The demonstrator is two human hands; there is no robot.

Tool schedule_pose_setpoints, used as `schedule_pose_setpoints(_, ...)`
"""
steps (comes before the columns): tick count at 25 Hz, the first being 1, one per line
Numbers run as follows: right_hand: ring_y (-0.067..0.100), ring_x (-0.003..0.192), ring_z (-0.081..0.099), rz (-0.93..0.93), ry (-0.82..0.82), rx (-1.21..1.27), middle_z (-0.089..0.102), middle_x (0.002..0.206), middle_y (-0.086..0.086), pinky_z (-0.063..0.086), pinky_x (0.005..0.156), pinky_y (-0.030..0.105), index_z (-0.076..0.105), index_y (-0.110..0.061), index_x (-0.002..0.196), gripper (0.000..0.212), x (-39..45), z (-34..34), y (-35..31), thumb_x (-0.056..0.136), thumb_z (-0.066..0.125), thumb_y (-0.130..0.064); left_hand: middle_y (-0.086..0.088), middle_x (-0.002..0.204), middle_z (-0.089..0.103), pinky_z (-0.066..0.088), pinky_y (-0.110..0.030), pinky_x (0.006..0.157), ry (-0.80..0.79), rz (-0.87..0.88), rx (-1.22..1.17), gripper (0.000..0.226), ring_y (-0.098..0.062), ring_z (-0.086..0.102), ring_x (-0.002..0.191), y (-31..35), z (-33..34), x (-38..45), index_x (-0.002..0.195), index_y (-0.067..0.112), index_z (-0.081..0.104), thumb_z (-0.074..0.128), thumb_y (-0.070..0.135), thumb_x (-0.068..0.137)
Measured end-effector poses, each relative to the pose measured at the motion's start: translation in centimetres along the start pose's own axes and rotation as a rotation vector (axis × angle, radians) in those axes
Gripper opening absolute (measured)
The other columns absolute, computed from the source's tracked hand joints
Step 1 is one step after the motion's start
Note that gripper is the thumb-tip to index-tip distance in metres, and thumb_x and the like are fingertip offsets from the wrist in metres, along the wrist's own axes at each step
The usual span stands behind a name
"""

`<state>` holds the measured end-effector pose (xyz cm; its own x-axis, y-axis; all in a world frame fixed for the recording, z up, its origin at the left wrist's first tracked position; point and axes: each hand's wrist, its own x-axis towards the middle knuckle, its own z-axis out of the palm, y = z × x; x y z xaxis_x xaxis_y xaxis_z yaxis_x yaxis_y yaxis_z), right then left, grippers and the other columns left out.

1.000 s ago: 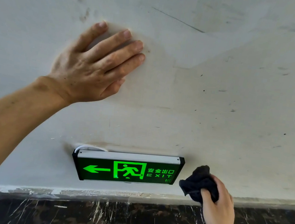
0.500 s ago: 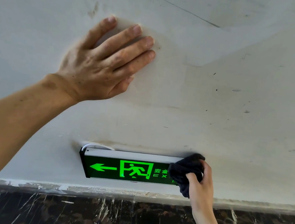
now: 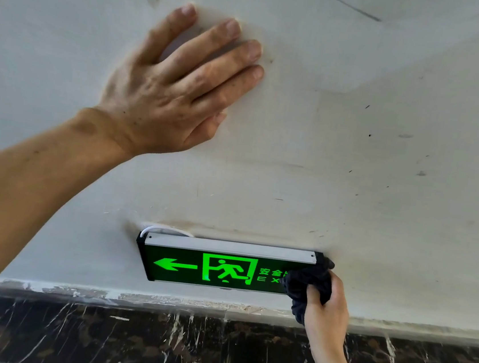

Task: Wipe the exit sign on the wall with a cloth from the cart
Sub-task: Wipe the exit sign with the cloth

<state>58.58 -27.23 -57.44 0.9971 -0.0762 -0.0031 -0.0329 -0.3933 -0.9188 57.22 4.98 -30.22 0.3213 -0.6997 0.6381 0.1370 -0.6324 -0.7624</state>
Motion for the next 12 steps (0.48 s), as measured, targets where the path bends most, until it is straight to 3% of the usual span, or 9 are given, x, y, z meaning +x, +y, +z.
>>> schedule_pose_setpoints(5,0.022,0.094,0.057,0.06,-0.034,-0.062,0.065,0.107,0.002,0.045,0.073,0.033,0.054,-0.017,0.125,0.036,-0.1,0.6,1.7,0.091,0.055,-0.005,-0.011,0.151,0.042,0.029,-0.055,0.113,-0.002,0.004,0.005,0.059,-0.034,0.042,0.139,0.0,0.0,0.0,0.15,0.007,0.046,0.051,0.024,0.094)
schedule_pose_setpoints(9,0.016,0.08,0.055,0.079,-0.032,-0.112,0.062,0.1,0.0,0.04,0.058,0.021,0.056,-0.015,0.123,0.035,0.1,1.1,2.4,0.09,0.056,-0.002,-0.012,0.151,0.041,0.032,-0.056,0.112,0.001,0.01,0.013,0.06,-0.034,0.042,0.139,-0.2,0.1,0.0,0.15,0.006,0.045,0.051,0.025,0.093)
schedule_pose_setpoints(11,0.013,0.074,0.056,0.097,-0.041,-0.123,0.061,0.097,-0.001,0.042,0.058,0.018,0.056,-0.014,0.122,0.035,0.1,1.2,2.7,0.089,0.056,-0.001,-0.012,0.151,0.042,0.032,-0.056,0.112,0.002,0.008,0.016,0.059,-0.034,0.043,0.139,-0.2,0.1,0.0,0.15,0.006,0.045,0.05,0.025,0.094)
schedule_pose_setpoints(12,0.015,0.077,0.056,0.108,-0.053,-0.126,0.061,0.098,0.0,0.044,0.064,0.022,0.056,-0.014,0.122,0.036,0.1,1.3,2.8,0.089,0.056,-0.001,-0.012,0.15,0.042,0.033,-0.056,0.111,0.002,0.009,0.016,0.059,-0.034,0.043,0.139,-0.1,0.1,0.0,0.15,0.006,0.045,0.049,0.025,0.094)
